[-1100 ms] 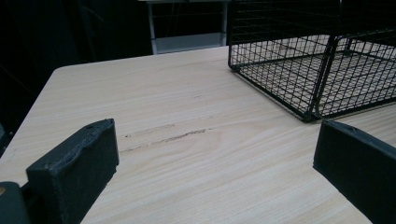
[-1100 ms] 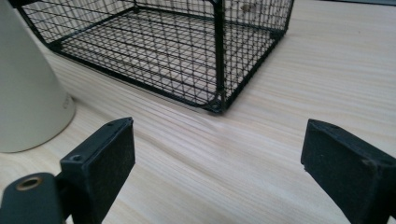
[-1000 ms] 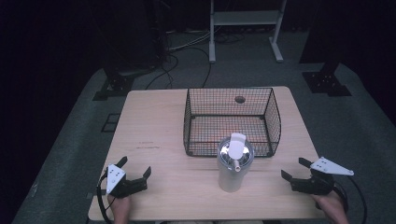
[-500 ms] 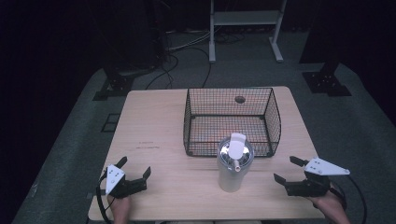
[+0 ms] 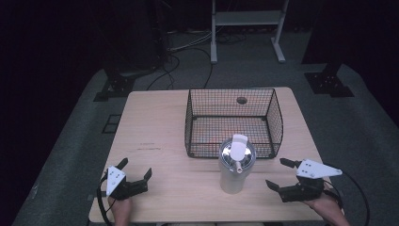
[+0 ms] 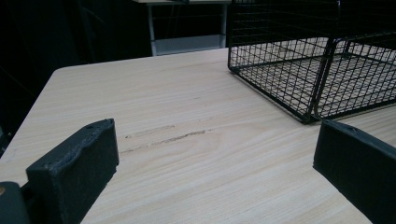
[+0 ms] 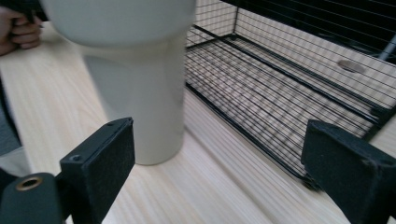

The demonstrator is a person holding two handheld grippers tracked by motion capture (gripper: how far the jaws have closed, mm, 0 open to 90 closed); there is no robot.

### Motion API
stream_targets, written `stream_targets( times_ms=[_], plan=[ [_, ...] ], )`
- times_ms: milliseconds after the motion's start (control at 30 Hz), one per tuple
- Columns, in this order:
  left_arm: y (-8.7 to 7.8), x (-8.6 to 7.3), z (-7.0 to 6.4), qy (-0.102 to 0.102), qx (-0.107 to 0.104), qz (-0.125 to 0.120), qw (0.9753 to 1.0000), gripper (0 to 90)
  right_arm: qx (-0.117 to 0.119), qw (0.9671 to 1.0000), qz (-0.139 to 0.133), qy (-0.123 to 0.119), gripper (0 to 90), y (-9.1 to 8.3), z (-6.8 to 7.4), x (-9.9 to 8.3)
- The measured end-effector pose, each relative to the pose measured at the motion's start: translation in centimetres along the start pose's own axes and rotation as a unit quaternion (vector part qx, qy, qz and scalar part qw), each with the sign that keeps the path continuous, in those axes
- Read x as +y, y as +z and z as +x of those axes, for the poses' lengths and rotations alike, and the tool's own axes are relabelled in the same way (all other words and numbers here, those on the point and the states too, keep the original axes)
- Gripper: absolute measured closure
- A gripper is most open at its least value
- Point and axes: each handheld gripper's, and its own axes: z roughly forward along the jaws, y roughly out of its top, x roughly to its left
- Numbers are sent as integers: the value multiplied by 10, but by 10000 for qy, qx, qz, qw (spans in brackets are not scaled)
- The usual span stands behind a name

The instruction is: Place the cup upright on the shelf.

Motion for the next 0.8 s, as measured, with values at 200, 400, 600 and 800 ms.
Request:
stream_targets(
  times_ms=[200, 400, 600, 800],
  plan=[
    [0, 0, 0, -5, -1, -2, 10000, 0, 378, 9992, -51, -122, 92, 6, 10, 8],
    [0, 0, 0, -12, -5, -6, 10000, 0, 766, 9969, -49, -182, 91, 16, 19, 14],
    [0, 0, 1, -14, -15, -11, 10000, 0, 921, 9955, -14, -223, 90, 28, 24, 17],
    [-1, 0, 1, -11, -18, -17, 10000, 0, 990, 9948, 5, -243, 89, 40, 29, 20]
  ],
)
